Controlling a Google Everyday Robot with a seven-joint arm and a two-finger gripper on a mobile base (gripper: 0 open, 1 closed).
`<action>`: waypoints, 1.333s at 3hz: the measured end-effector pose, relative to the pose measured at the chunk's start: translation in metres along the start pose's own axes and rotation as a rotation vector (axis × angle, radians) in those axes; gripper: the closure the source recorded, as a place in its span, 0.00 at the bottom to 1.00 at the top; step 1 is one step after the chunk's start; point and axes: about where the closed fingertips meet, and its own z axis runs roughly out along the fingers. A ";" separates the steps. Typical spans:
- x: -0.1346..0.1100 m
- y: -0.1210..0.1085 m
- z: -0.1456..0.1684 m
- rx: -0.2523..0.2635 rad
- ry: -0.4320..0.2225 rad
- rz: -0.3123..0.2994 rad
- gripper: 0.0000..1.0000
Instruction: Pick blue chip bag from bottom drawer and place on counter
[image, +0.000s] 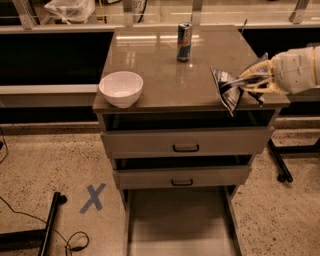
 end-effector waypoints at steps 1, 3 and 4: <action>0.023 -0.028 0.021 0.032 0.085 0.105 1.00; 0.048 -0.040 0.045 0.069 0.163 0.256 0.62; 0.048 -0.039 0.048 0.066 0.160 0.257 0.39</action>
Offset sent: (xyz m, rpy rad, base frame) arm 0.1147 0.0018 -0.0270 0.0751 0.1649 -0.4579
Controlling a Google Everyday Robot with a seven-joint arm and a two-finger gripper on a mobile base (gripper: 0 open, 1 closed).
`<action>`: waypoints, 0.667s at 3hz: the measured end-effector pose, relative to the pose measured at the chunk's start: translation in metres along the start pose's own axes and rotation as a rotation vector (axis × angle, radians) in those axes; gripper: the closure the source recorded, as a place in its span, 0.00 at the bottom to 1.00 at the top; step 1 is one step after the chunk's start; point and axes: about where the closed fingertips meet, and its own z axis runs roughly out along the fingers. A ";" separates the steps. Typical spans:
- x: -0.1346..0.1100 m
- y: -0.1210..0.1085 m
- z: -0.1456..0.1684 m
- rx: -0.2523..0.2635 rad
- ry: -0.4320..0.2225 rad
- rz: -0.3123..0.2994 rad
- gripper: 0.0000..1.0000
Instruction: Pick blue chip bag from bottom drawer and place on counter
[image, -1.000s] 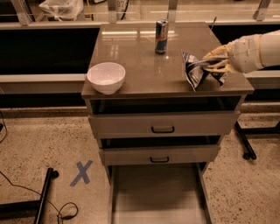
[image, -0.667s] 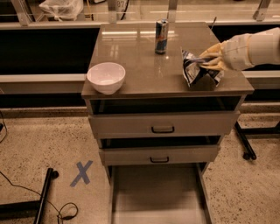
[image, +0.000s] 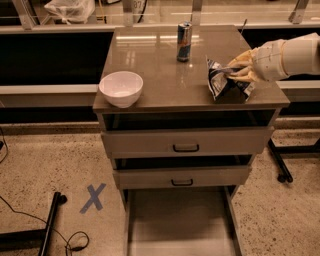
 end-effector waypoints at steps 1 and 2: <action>-0.001 0.001 0.003 -0.004 -0.004 0.000 0.16; -0.017 -0.008 -0.015 0.007 -0.054 -0.019 0.00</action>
Offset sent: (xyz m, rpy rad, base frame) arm -0.0283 -0.0011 0.0628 0.0735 -0.0606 0.0967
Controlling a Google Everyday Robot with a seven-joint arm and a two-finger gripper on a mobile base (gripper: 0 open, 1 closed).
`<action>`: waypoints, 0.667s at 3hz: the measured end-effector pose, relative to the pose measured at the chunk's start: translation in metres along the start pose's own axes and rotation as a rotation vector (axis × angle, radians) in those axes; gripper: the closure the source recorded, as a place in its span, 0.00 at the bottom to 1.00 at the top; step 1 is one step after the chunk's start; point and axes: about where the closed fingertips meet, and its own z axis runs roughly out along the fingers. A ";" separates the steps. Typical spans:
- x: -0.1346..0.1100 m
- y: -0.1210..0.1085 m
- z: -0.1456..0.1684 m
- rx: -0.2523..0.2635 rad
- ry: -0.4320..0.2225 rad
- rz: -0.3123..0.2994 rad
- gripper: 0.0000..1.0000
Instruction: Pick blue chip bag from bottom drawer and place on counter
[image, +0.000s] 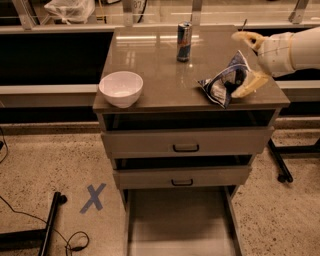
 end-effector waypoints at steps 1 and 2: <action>-0.012 -0.006 -0.037 -0.005 0.104 0.000 0.00; -0.025 -0.013 -0.048 0.000 0.129 -0.001 0.00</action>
Offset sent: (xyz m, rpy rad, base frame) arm -0.0203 -0.0156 0.0268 -0.0689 0.0071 -0.0668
